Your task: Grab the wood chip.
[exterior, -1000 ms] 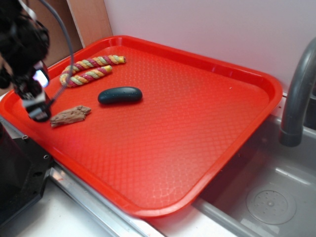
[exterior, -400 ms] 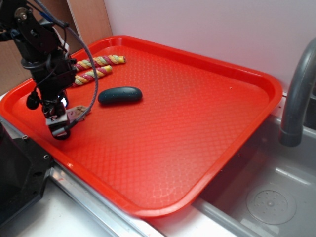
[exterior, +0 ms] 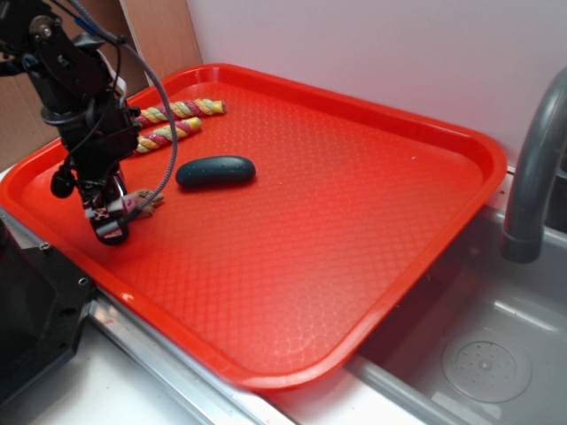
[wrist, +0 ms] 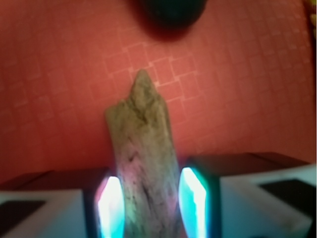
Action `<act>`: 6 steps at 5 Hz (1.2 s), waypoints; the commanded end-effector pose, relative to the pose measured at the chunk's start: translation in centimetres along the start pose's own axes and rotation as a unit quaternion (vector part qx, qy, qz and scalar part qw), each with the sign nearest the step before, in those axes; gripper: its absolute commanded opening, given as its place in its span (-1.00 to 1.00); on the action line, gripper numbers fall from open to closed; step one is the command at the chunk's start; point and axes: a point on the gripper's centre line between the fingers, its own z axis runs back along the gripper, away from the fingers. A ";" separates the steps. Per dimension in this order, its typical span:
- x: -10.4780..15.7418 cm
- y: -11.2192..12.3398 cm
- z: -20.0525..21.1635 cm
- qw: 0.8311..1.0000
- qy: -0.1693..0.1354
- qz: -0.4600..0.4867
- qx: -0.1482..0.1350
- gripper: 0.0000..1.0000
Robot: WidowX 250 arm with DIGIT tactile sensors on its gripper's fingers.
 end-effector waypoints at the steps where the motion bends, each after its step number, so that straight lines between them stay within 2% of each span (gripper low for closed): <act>1: 0.0 -0.2 1.5 0.998 0.008 0.043 0.042 -1.00; 2: -0.4 -0.5 5.1 0.989 0.023 0.129 0.062 -1.00; 3: -0.1 -0.6 7.8 0.982 0.019 0.179 0.048 -1.00; 4: 1.3 -0.9 12.1 0.972 0.007 0.237 0.005 -1.00; 5: 2.6 -0.7 15.8 0.960 -0.005 0.280 -0.014 -1.00; 6: 2.7 -0.9 18.1 0.956 -0.022 0.291 -0.016 -1.00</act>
